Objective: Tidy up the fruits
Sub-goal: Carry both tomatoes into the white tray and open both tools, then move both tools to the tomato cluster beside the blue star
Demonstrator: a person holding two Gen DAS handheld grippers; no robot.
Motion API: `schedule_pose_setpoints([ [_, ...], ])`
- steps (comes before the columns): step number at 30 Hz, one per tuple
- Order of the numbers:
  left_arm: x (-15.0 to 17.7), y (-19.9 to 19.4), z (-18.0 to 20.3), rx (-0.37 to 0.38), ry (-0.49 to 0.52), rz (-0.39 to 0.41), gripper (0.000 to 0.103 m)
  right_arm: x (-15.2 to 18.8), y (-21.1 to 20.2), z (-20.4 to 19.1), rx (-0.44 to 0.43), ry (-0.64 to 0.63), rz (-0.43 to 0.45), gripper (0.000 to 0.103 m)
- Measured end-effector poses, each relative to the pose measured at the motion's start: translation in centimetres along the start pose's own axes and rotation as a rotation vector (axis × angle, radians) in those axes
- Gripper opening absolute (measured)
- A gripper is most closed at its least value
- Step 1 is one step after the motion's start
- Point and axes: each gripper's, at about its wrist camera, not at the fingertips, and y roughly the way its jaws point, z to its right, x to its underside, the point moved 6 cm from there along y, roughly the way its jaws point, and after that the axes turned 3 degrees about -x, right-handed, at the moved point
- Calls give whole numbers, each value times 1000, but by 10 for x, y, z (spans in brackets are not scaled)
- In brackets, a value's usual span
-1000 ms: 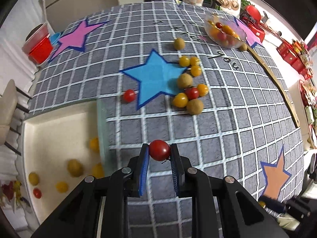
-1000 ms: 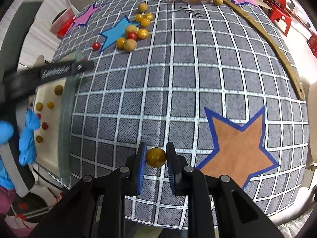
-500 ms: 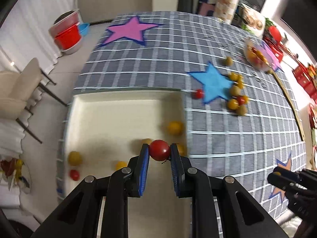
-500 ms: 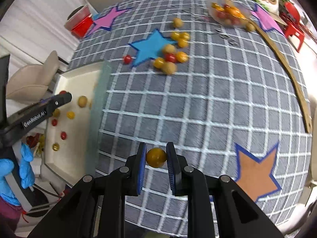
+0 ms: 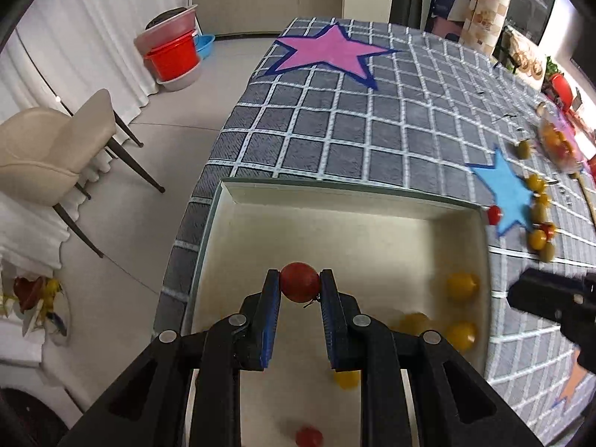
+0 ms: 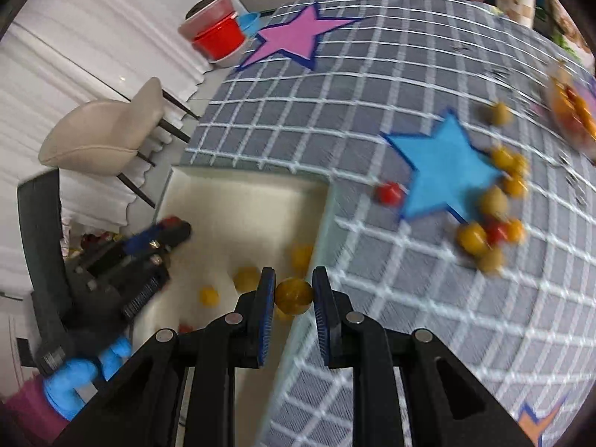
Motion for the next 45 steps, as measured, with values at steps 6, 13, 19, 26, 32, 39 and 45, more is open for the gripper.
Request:
schedule_pose_setpoints([
  [6, 3, 20, -8, -29, -22, -34, 23, -24, 39, -13, -18, -1, -32, 22],
  [13, 7, 28, -5, -39, -4, -47, 23, -27, 73, -12, 9, 3, -82, 22],
  [19, 9, 27, -2, -63, 30, -38, 23, -28, 83, -16, 27, -14, -88, 23],
  [26, 7, 7, -6, -122, 46, 50, 80, -36, 60, -13, -50, 26, -59, 61],
  [32, 4, -4, 5, -109, 88, 44, 80, -45, 14, -4, -71, 44, 38, 71],
  [39, -10, -42, 59, -24, 134, 105, 80, -24, -40, 58, 45, 84, 110, 71],
  [45, -23, -48, 115, 39, 179, 114, 80, -1, -63, 143, 178, 198, 107, 71],
])
